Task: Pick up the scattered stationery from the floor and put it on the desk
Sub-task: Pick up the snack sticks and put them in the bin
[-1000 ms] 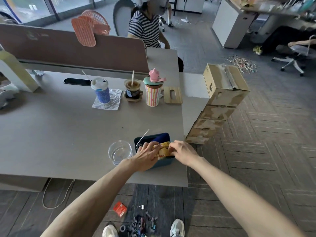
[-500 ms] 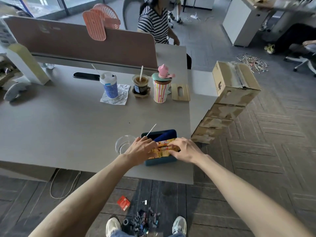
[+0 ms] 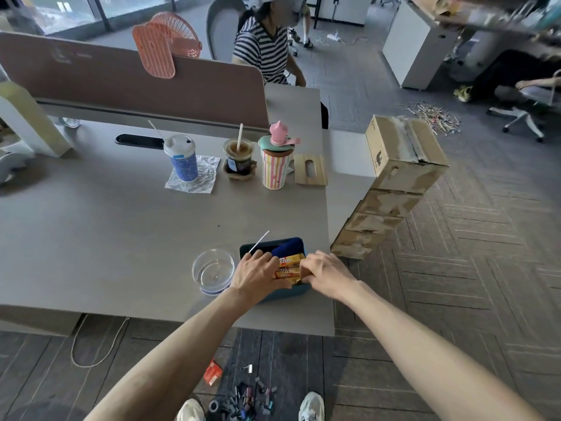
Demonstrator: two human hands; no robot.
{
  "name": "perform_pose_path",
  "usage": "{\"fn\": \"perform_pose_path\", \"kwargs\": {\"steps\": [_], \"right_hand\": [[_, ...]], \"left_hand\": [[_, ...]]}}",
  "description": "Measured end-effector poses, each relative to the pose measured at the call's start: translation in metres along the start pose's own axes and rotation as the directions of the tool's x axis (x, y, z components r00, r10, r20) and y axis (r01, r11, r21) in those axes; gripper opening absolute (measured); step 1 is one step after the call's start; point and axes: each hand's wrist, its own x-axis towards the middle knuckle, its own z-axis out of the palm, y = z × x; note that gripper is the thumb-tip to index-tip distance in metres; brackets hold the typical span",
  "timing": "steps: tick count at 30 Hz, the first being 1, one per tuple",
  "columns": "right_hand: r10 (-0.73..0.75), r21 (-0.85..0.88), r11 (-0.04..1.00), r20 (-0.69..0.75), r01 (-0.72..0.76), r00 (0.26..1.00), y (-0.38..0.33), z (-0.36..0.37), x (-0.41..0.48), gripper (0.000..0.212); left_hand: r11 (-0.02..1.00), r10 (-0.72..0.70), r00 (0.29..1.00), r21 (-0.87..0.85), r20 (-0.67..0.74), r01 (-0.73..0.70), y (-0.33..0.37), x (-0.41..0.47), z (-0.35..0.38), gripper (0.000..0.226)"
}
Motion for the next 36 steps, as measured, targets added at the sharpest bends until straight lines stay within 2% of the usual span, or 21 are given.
{"fn": "perform_pose_path", "kwargs": {"steps": [2, 5, 9, 15, 21, 27, 31, 36], "right_hand": [[-0.013, -0.058, 0.998, 0.014, 0.014, 1.000, 0.000, -0.003, 0.001, 0.014], [-0.034, -0.110, 0.993, 0.043, 0.039, 0.998, -0.004, -0.007, 0.004, 0.014], [-0.036, -0.026, 0.999, 0.039, 0.037, 0.999, -0.005, -0.011, 0.007, 0.018], [-0.073, 0.033, 0.997, -0.005, 0.073, 0.997, -0.001, -0.004, 0.007, 0.024], [-0.108, -0.019, 0.994, 0.032, 0.108, 0.994, -0.001, -0.003, 0.005, 0.025], [-0.092, 0.053, 0.994, -0.025, 0.094, 0.995, 0.008, -0.027, -0.005, 0.029], [-0.131, 0.118, 0.983, -0.092, 0.141, 0.987, 0.009, -0.033, -0.014, 0.029], [-0.186, 0.192, 0.957, -0.173, 0.218, 0.967, -0.007, -0.025, -0.035, 0.028]], "left_hand": [[0.996, 0.056, 0.998, -0.063, -0.032, -0.058, -0.001, -0.001, 0.002, 0.057], [0.971, 0.184, 0.983, -0.150, -0.015, -0.184, -0.019, -0.009, -0.005, 0.042], [0.953, 0.222, 0.974, -0.223, 0.046, -0.206, -0.037, -0.019, -0.018, 0.032], [0.958, 0.277, 0.959, -0.094, 0.064, -0.271, -0.025, -0.014, -0.018, 0.022], [0.963, 0.257, 0.944, 0.021, 0.206, -0.267, -0.017, -0.009, -0.022, 0.021], [0.978, 0.020, 1.000, -0.209, 0.024, -0.015, -0.013, -0.030, -0.046, 0.024], [0.963, -0.154, 0.981, -0.239, -0.121, 0.122, -0.007, -0.059, -0.048, 0.022], [0.931, -0.295, 0.947, -0.261, -0.127, 0.255, 0.010, -0.099, -0.041, 0.031]]}}
